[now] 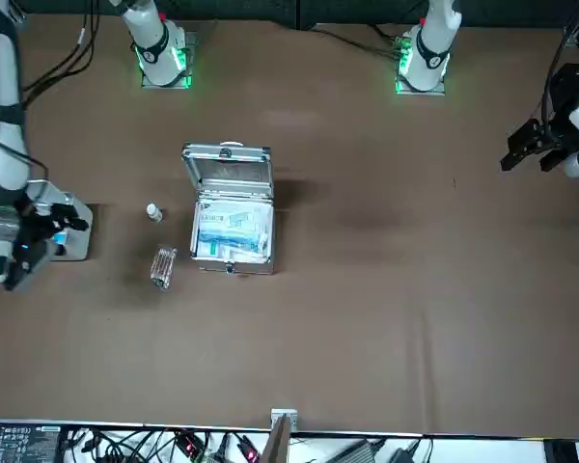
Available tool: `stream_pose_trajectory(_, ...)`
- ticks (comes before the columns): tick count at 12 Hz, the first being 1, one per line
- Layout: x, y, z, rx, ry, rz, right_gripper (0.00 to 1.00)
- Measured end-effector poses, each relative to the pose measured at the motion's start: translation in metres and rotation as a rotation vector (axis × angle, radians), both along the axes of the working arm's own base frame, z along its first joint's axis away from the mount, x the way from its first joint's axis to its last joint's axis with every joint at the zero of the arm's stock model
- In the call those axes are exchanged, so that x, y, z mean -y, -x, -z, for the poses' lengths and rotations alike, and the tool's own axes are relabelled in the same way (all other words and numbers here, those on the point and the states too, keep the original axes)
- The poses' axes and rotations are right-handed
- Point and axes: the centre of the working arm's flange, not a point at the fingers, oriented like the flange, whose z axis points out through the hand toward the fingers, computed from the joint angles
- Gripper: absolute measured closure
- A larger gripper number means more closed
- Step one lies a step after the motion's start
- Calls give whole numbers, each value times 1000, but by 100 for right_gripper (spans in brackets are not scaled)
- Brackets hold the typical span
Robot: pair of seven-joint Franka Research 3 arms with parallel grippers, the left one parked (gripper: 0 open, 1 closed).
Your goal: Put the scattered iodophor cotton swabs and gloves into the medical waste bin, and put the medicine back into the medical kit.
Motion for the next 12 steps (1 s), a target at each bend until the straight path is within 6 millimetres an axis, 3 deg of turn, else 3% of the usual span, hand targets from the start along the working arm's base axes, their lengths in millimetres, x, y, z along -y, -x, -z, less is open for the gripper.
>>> stream_pose_trajectory(5, -120, -25, 38, 78, 25, -33, 4)
stream_pose_trajectory(7, -157, -30, 56, 116, 33, -7, 7)
stream_pose_trajectory(9, -175, -36, 76, 148, 34, 0, 9)
stream_pose_trajectory(12, -176, -43, 108, 185, 71, -26, 17)
